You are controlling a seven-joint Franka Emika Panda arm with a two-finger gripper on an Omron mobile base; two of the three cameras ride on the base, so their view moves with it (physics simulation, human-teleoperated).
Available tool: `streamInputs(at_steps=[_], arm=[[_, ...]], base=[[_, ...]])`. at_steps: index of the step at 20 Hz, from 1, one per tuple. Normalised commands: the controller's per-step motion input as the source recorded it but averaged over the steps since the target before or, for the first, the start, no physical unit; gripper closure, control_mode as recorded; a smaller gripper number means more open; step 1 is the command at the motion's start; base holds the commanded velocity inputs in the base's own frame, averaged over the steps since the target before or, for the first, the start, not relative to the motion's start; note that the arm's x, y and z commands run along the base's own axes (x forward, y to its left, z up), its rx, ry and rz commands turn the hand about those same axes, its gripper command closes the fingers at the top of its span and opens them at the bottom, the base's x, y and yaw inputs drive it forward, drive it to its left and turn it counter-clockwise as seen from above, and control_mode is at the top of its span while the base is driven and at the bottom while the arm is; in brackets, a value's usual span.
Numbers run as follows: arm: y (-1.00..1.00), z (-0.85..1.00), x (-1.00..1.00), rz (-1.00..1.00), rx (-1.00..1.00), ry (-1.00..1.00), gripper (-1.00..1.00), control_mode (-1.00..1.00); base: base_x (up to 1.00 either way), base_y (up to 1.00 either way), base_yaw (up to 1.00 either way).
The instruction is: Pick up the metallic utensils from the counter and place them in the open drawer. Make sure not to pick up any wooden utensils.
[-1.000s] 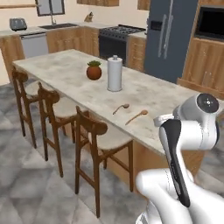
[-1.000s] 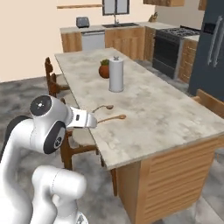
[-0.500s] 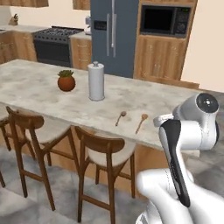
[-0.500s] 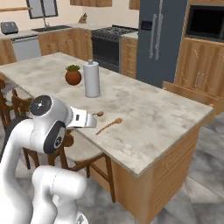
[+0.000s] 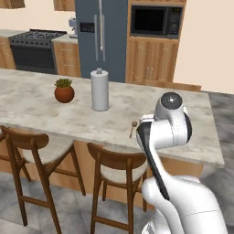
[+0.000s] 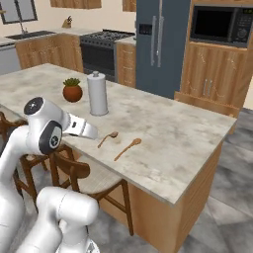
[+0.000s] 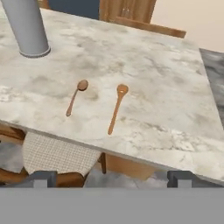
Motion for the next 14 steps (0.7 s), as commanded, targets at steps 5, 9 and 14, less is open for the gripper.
streamInputs(at_steps=[5, 9, 14], arm=[[0.54, -0.23, 0.87, -0.23, 0.02, 0.40, -1.00, -1.00], [-0.29, -0.53, 0.97, -0.08, 0.29, 0.43, -1.00, -1.00], [-0.68, -0.74, 0.86, -0.01, 0.45, 0.31, -1.00, -1.00]], base=[[0.00, 0.00, 0.00], [0.00, 0.00, 0.00], [0.00, 0.00, 0.00]])
